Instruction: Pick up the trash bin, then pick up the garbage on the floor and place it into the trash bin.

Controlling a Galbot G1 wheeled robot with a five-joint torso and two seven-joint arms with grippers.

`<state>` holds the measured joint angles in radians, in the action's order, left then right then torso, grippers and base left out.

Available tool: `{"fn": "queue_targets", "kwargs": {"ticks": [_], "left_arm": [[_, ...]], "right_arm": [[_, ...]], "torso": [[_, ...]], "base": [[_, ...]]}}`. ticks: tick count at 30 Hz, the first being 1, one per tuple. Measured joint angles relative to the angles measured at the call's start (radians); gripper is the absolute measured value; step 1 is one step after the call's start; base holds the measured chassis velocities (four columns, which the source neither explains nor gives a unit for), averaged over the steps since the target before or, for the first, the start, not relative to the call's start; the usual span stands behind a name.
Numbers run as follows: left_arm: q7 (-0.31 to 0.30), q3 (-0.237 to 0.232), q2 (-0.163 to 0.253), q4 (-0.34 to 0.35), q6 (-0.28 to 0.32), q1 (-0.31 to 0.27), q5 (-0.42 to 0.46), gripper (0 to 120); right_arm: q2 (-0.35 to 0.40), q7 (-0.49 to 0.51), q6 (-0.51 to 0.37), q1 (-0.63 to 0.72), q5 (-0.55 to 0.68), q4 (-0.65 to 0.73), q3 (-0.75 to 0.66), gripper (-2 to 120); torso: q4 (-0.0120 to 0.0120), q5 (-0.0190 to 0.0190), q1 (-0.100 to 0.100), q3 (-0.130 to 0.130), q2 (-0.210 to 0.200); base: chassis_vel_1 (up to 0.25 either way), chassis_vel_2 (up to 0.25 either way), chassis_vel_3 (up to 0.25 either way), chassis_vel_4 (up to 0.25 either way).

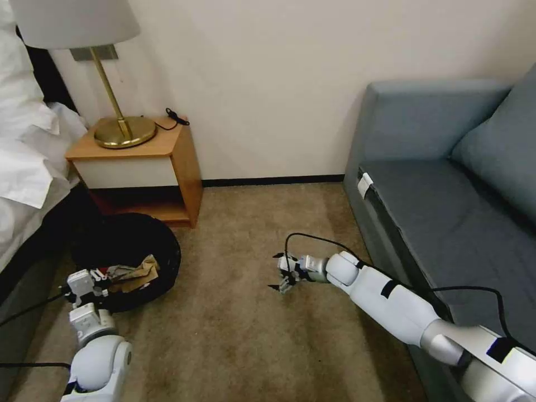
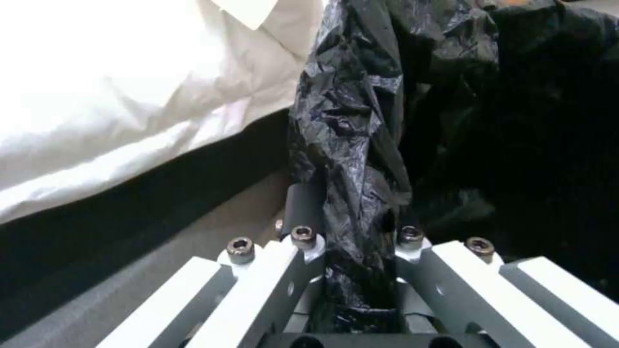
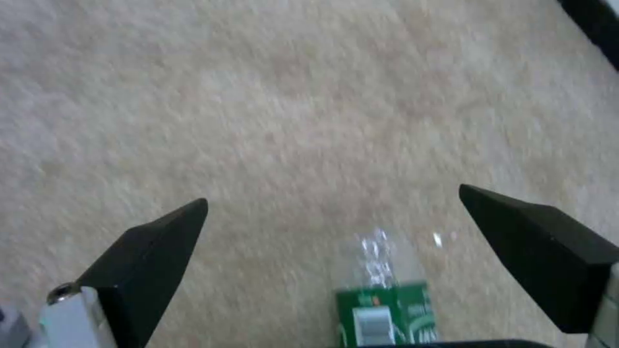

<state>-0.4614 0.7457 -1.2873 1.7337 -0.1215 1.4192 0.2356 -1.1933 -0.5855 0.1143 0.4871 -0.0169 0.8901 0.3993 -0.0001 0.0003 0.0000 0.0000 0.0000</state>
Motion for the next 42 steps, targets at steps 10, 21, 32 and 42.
{"fn": "queue_targets", "kwargs": {"ticks": [10, 21, 32, 42], "left_arm": [[0.000, 0.001, 0.000, 0.002, 0.001, 0.001, 0.001, 7], [0.000, 0.003, 0.000, 0.007, 0.001, 0.005, 0.006, 7], [0.000, 0.003, 0.000, 0.027, 0.003, 0.015, 0.006, 7], [0.000, 0.008, 0.001, 0.045, 0.003, 0.030, 0.005, 7]], "right_arm": [[-0.049, -0.006, 0.012, -0.015, -0.022, -0.132, -0.046, 100], [-0.089, -0.004, 0.005, -0.019, -0.030, -0.210, -0.075, 100], [-0.115, 0.006, -0.002, -0.019, -0.043, -0.233, -0.083, 100], [-0.139, 0.013, -0.002, -0.022, -0.074, -0.276, -0.097, 100]], "torso": [[0.0001, -0.0002, 0.000, 0.000, 0.000], [0.0001, -0.0003, 0.000, 0.000, 0.000], [0.0001, -0.0003, 0.000, 0.000, 0.000], [0.0001, -0.0003, 0.000, 0.000, 0.000]], "base": [[0.000, 0.000, 0.000, 0.000], [0.000, 0.000, 0.000, 0.000], [0.000, 0.000, 0.000, 0.000], [0.000, 0.000, 0.000, 0.000]]}}
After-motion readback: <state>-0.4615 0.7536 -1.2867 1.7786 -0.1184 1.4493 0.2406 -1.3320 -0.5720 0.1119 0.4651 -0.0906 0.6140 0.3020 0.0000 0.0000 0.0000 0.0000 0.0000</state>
